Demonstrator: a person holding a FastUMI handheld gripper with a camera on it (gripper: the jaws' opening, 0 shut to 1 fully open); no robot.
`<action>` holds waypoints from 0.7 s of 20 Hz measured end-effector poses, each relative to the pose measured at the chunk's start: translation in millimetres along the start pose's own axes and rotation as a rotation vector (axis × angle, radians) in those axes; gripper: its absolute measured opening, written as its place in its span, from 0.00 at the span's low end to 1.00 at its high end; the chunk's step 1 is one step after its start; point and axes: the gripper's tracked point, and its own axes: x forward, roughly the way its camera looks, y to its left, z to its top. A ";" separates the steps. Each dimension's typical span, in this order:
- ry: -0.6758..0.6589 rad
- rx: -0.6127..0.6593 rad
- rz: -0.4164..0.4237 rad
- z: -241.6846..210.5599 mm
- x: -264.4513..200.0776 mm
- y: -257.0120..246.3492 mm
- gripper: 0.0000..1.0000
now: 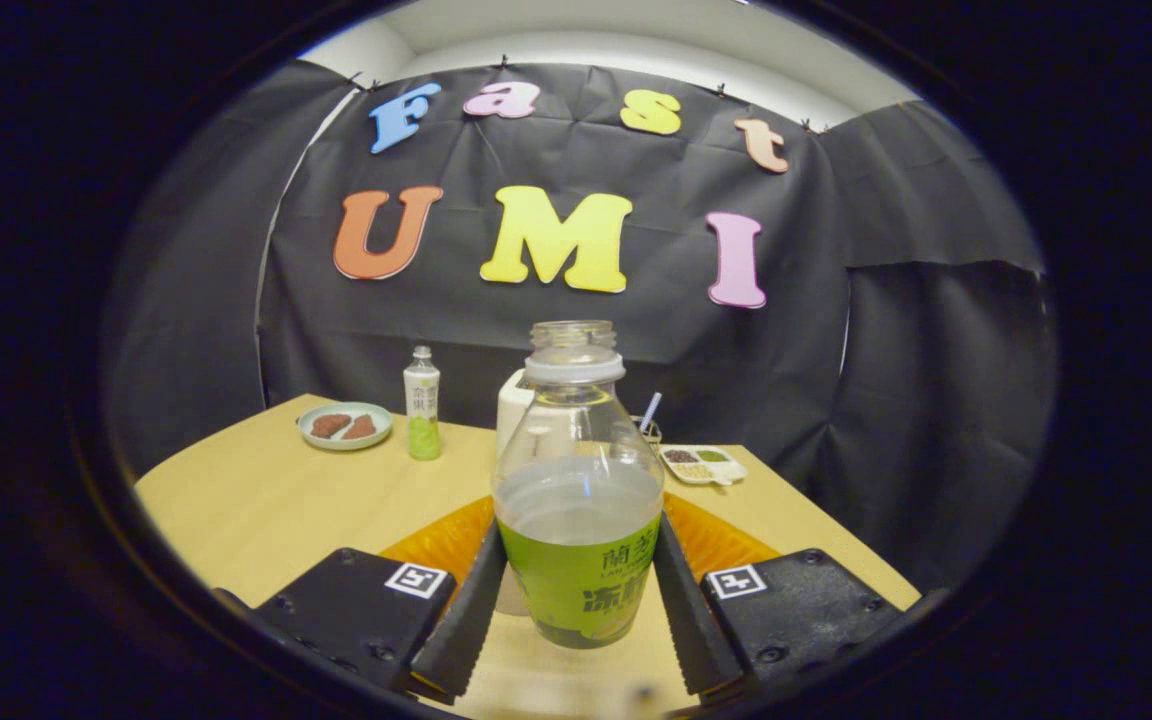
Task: Take the bottle from table, then pour the juice into the cup, finally place the bottle on the coaster
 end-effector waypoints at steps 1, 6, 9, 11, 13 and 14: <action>-0.024 0.012 0.022 1.7 5.7 7.5 0.80; -0.057 0.044 0.088 -14.6 42.3 33.2 0.80; -0.049 0.057 0.108 -28.3 71.5 34.7 0.80; -0.044 0.058 0.126 -31.7 85.3 41.8 0.80; -0.031 0.069 0.133 -41.3 97.0 41.3 0.80; -0.019 0.076 0.137 -47.2 103.6 41.3 0.80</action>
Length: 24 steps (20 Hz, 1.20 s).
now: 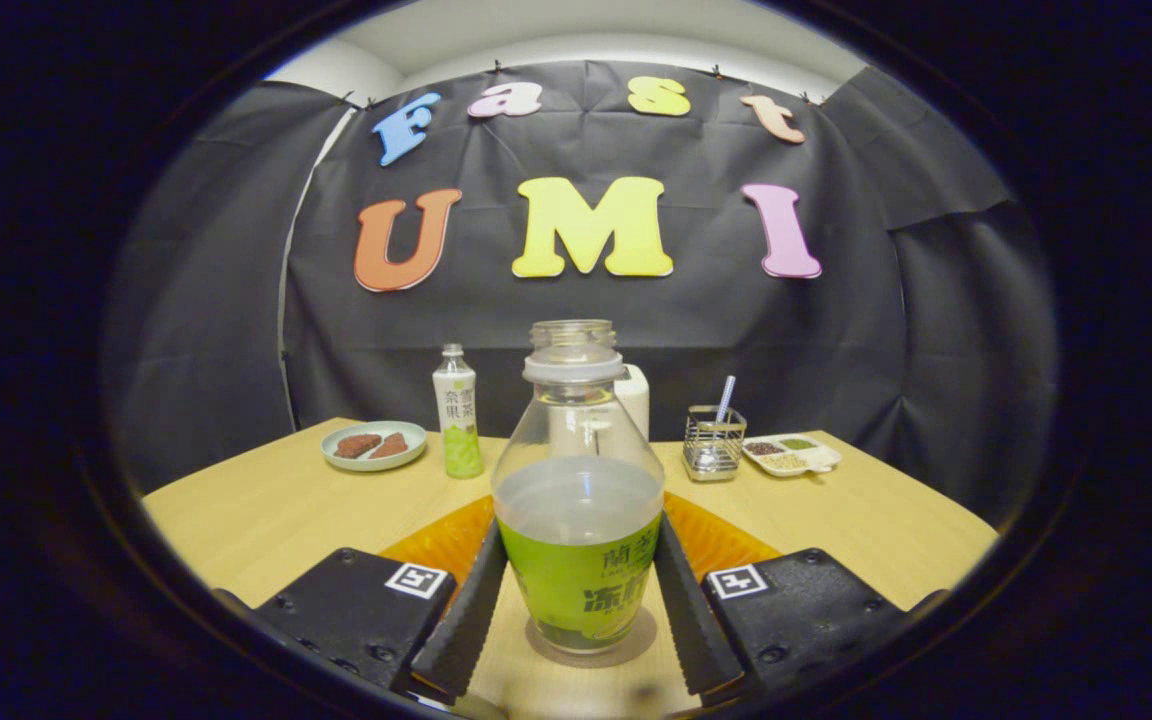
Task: Take the bottle from table, then pour the juice into the cup, finally place the bottle on the coaster
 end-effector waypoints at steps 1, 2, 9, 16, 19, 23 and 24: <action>0.009 0.004 0.000 -4.6 5.4 -0.5 0.80; 0.014 0.006 -0.003 -7.9 8.4 -2.5 0.80; 0.008 0.007 0.005 -16.7 12.7 -3.4 0.82; -0.010 0.021 -0.011 -9.9 -7.0 -3.8 1.00; -0.014 0.025 -0.006 -1.3 -29.2 -2.5 1.00; -0.067 0.006 -0.036 19.4 -77.9 -11.6 1.00; -0.087 -0.008 -0.058 25.2 -92.8 -17.4 1.00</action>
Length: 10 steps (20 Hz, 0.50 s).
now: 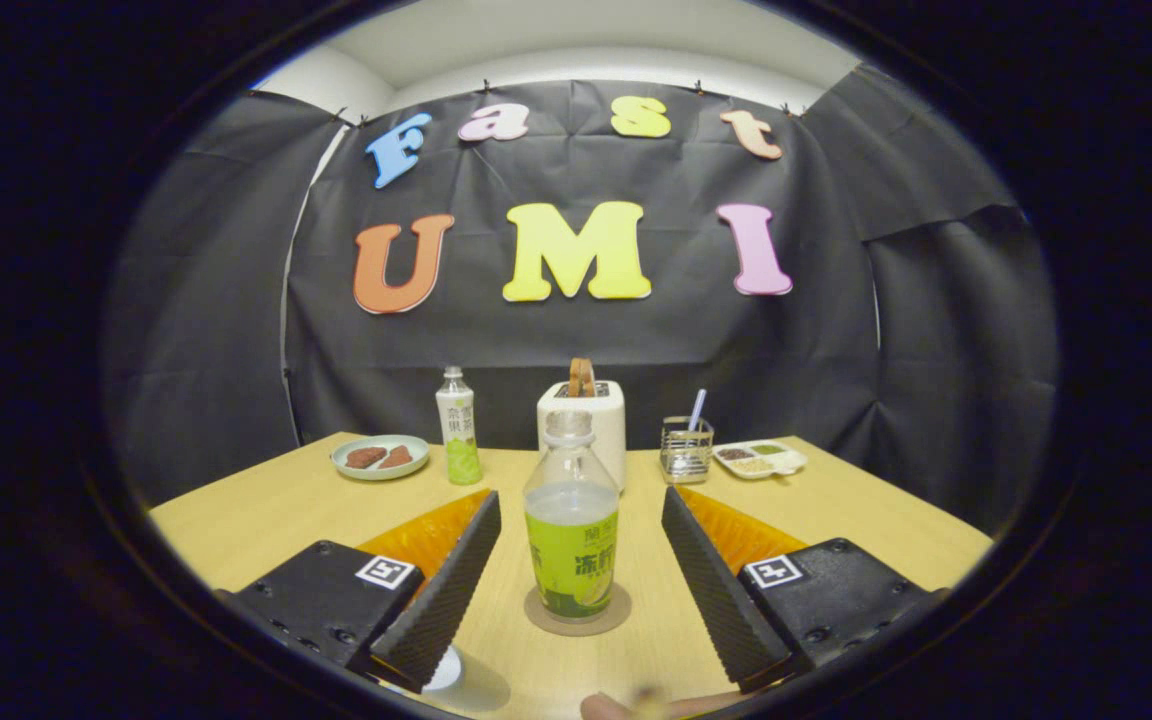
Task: Take the bottle from table, then pour the juice into the cup, finally place the bottle on the coaster
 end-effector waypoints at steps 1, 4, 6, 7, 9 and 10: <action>-0.025 -0.012 -0.006 9.7 -15.2 -3.1 1.00; -0.064 -0.060 -0.012 31.2 -64.5 -17.6 1.00; -0.084 -0.078 0.002 46.7 -97.6 -24.6 1.00; -0.092 -0.078 0.003 55.0 -112.9 -30.3 1.00; -0.108 -0.065 -0.002 70.1 -144.5 -45.6 1.00; -0.112 -0.045 0.006 76.9 -160.5 -50.1 1.00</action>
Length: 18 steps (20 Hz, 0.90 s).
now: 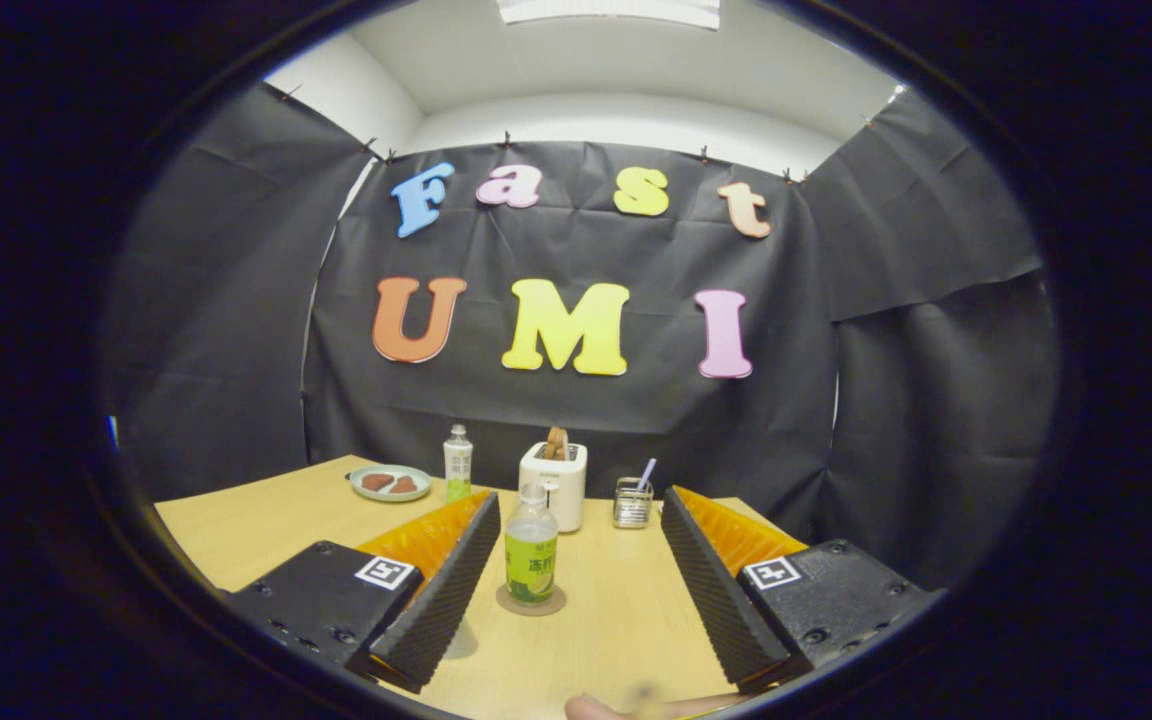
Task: Take the bottle from table, then pour the juice into the cup, finally place the bottle on the coaster
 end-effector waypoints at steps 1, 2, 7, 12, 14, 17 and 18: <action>-0.003 0.030 0.021 6.6 -14.4 -3.6 1.00; -0.012 0.061 0.043 12.9 -28.1 -6.4 1.00; -0.015 0.103 0.053 26.2 -92.0 -35.7 1.00; 0.057 0.092 0.094 9.1 -151.5 -39.6 1.00; 0.080 0.112 0.104 1.7 -171.6 -38.9 1.00; 0.082 0.152 0.107 -1.9 -191.4 -35.7 1.00; 0.079 0.153 0.097 -3.6 -195.6 -36.5 1.00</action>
